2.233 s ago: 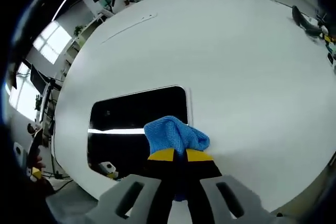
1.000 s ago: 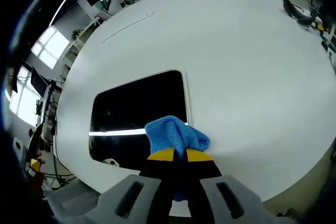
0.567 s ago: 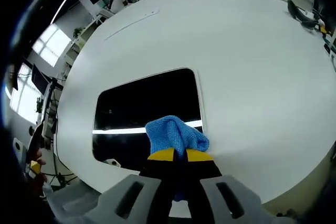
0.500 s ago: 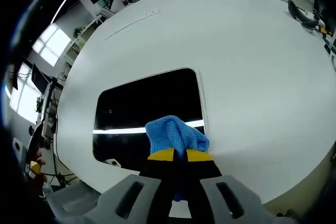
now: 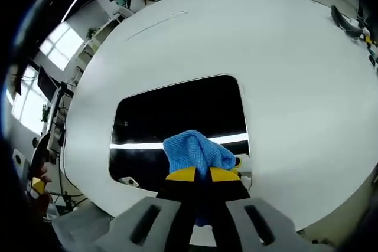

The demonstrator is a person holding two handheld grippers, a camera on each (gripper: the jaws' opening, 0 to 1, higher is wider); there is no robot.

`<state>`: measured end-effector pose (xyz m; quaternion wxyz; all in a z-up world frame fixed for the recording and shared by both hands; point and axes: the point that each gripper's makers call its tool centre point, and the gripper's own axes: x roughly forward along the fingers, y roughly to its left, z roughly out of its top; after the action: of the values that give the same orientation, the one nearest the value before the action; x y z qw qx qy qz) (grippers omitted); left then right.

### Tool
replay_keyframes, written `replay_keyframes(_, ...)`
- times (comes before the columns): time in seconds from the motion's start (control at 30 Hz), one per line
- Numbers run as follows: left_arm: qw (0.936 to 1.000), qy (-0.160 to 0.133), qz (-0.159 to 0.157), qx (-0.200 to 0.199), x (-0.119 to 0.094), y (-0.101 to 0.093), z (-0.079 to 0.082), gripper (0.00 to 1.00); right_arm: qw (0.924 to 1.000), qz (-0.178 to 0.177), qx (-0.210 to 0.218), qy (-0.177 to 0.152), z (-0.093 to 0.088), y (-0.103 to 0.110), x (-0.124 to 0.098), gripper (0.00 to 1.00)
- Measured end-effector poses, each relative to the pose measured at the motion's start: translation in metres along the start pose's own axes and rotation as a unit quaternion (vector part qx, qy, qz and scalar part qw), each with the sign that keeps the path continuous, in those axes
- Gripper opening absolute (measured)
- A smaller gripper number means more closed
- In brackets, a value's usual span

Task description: Wipe the mirror surface with the cleaning cloth until all visible marks leave the cleaned area.

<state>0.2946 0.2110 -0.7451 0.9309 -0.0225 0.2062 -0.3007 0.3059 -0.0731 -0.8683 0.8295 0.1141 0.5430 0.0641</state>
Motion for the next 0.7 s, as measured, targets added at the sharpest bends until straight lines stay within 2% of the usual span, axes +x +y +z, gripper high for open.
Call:
replay_keyframes(0.13,1.0000,-0.002,-0.002,-0.002,0.002,0.000,0.001,0.99,0.9999,-0.007,-0.009,-0.001,0.000,0.007,0.001,0.01)
replay_keyframes(0.23,1.0000,-0.003,-0.003,-0.003,0.003,0.000,0.002,0.99,1.0000,-0.002,0.000,0.003,-0.001,0.015,0.003,0.01)
replay_keyframes(0.7,1.0000,0.001,-0.002,0.000,0.002,0.011,0.004,0.99,0.9999,0.012,-0.008,0.004,-0.001,0.053,0.013,0.00)
